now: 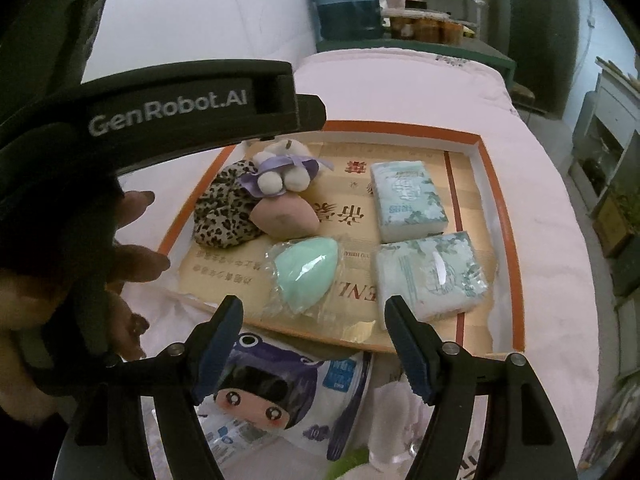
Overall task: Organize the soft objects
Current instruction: 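Move both tools back toward the remaining items on the bed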
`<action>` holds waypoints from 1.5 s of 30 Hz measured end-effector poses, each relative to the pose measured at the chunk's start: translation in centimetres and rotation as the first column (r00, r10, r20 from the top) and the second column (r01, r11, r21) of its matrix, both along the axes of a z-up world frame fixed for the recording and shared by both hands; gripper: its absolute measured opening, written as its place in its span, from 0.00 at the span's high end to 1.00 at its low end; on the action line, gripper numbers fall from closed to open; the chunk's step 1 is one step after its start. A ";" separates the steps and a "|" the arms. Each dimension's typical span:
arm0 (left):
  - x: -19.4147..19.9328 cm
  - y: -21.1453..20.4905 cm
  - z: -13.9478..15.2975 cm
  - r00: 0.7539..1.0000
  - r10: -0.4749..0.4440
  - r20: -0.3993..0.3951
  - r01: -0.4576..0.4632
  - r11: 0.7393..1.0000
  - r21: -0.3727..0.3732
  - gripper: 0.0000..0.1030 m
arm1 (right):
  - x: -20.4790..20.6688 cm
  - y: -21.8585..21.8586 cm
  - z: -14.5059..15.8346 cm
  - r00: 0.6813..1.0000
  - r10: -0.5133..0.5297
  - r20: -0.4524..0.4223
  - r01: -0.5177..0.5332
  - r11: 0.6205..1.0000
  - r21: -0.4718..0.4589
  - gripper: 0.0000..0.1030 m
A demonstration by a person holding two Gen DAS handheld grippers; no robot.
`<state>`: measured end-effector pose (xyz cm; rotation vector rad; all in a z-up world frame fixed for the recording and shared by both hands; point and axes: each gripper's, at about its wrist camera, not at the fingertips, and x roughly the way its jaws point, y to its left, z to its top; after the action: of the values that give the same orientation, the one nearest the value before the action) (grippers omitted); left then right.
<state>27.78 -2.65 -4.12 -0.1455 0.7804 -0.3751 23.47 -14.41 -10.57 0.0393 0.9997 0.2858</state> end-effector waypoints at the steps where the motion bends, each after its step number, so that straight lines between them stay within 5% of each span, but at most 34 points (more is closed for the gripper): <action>1: -0.3 0.0 0.2 1.000 0.000 0.004 0.000 1.000 -0.001 0.37 | -0.2 0.0 0.2 1.000 0.000 0.003 0.000 1.000 0.001 0.27; 45: -14.1 4.0 4.7 0.986 0.082 0.145 -0.092 0.994 0.063 0.37 | -9.6 -1.0 5.1 0.993 -0.045 0.105 0.046 0.999 -0.009 0.27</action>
<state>13.71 1.38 0.59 -0.0865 0.6433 -0.2721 13.86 -15.40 -5.51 0.0360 0.8948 0.2380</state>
